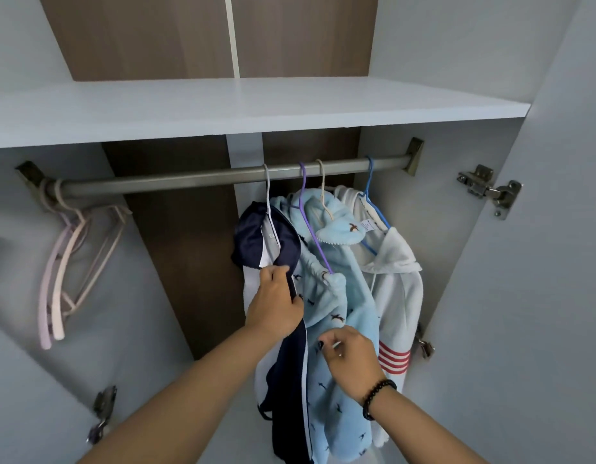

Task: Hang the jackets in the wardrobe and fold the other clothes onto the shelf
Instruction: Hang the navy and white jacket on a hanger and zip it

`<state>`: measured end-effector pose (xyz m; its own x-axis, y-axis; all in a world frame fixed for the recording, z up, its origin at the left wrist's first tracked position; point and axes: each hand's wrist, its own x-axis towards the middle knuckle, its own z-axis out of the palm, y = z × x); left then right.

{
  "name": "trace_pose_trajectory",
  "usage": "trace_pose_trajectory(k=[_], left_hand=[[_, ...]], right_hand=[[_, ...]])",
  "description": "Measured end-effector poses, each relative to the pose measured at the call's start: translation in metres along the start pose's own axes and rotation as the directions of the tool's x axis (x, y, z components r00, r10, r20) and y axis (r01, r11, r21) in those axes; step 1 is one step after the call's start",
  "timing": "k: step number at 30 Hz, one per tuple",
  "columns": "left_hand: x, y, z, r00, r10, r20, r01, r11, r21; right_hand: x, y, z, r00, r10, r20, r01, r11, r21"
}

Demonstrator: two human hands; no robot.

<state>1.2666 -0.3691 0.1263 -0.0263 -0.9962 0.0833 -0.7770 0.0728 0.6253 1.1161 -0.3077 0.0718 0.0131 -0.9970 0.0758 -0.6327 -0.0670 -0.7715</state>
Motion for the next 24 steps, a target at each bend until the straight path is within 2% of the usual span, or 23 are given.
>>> trace_pose_trajectory(k=[5, 10, 14, 19, 24], left_hand=[[-0.037, 0.005, 0.002, 0.998, 0.033, 0.063, -0.038, 0.995, 0.087], [-0.074, 0.013, 0.013, 0.989, 0.086, 0.121, -0.104, 0.983, 0.149], [-0.099, 0.016, 0.021, 0.966, 0.134, 0.221, -0.169, 0.975, 0.147], [-0.120, 0.031, 0.022, 0.904, 0.160, 0.397, -0.226, 0.966, 0.124], [-0.151, 0.042, 0.019, 0.858, 0.245, 0.451, -0.328, 0.938, 0.114]], right_hand=[[-0.016, 0.011, -0.028, 0.998, 0.006, 0.057, -0.008, 1.000, 0.024], [-0.039, 0.029, -0.056, 0.990, 0.031, 0.139, -0.024, 0.998, -0.052], [-0.068, 0.042, -0.077, 0.988, 0.083, 0.132, -0.067, 0.991, -0.118], [-0.110, 0.050, -0.095, 0.983, 0.110, 0.149, -0.060, 0.951, -0.303], [-0.164, 0.043, -0.095, 0.986, 0.147, 0.074, -0.110, 0.926, -0.362]])
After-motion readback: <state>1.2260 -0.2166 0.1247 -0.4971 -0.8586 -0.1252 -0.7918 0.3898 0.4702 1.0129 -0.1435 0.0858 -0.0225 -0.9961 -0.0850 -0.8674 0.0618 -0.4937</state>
